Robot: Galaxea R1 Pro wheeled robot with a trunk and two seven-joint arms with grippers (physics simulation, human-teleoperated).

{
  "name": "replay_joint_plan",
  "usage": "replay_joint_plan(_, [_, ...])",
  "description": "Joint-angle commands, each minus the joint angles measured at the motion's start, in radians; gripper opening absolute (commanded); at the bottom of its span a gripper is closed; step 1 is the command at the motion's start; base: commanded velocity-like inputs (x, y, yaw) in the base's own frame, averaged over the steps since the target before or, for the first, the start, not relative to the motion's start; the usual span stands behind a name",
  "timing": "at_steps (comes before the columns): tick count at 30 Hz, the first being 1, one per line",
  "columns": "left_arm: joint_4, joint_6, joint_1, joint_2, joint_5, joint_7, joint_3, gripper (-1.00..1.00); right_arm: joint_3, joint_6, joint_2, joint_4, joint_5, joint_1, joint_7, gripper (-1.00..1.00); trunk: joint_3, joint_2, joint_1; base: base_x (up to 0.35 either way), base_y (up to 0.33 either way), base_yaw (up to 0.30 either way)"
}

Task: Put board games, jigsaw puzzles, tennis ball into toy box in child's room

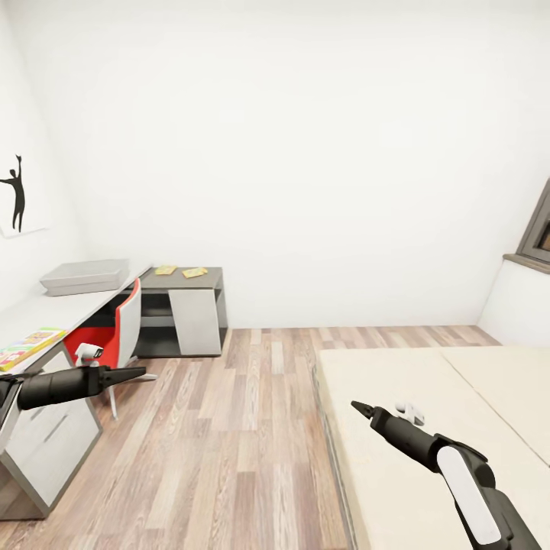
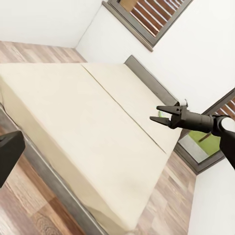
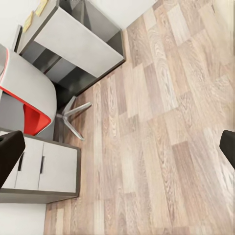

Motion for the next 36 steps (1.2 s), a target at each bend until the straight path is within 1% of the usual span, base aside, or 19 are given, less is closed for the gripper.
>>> replay_joint_plan(1, [0.0, 0.011, -0.001, 0.0, -0.001, -0.004, 0.0, 1.0, -0.002, 0.005, 0.0, 0.0, 0.003, -0.001, 0.006, 1.0, -0.002, -0.002, 0.001, 0.0, -0.12, 0.0])
replay_joint_plan(16, [0.0, 0.011, -0.001, 0.0, 0.0, -0.004, 0.0, 1.0, -0.002, 0.005, 0.0, 0.0, 0.003, -0.001, 0.007, 1.0, -0.002, -0.002, 0.001, 0.0, -0.112, 0.0])
replay_joint_plan(36, [0.0, 0.011, -0.001, 0.0, 0.001, -0.004, 0.0, 1.0, -0.002, 0.005, 0.0, 0.0, 0.003, -0.001, 0.008, 1.0, -0.002, -0.002, 0.001, 0.0, -0.009, 0.0])
